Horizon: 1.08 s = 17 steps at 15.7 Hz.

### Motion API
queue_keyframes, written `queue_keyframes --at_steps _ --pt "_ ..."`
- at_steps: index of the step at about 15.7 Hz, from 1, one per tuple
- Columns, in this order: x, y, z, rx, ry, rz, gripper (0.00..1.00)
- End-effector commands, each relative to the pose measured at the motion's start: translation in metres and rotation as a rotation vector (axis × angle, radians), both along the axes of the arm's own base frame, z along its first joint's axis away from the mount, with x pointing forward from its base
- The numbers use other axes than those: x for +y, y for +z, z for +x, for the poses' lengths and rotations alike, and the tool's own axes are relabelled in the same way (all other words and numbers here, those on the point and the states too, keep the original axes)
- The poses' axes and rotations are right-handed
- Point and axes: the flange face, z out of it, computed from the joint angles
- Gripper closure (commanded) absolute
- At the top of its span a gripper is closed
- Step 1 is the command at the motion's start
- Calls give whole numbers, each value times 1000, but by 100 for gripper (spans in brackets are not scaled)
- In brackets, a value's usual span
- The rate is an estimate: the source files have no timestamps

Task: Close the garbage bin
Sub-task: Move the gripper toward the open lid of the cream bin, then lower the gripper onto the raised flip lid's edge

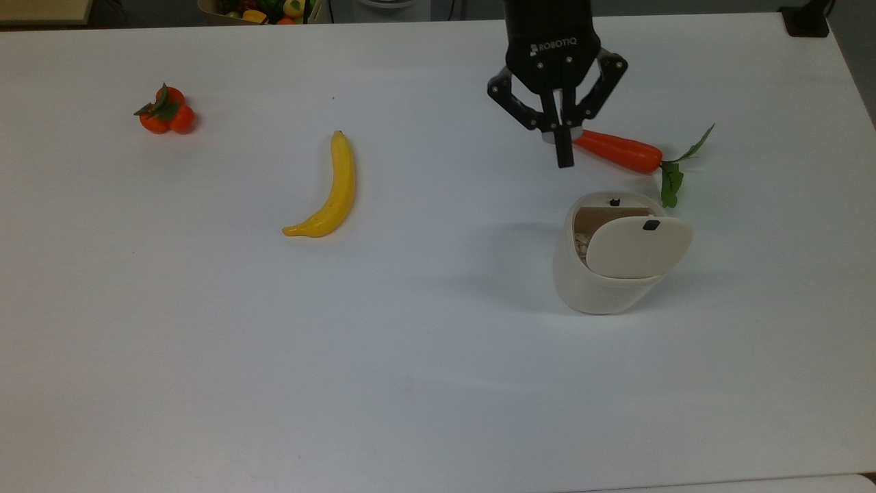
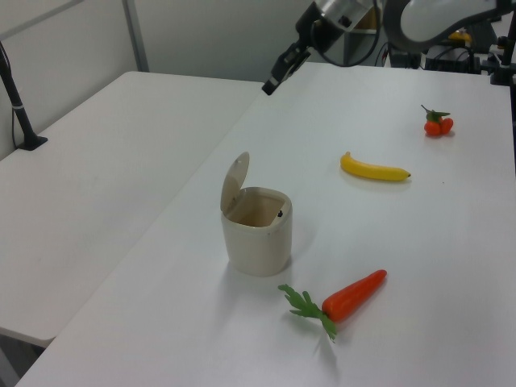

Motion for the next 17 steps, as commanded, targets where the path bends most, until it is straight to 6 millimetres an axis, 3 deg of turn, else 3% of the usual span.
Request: queue_keyframes --at_steps 1,6,9,11,17 --pt "21 -10 13 -89 11 42 100" --pt "47 -34 24 -105 41 54 100" --pt "50 -42 31 -101 45 51 100" --pt "57 -59 34 -79 52 45 100" --pt "73 -84 34 -49 78 24 100"
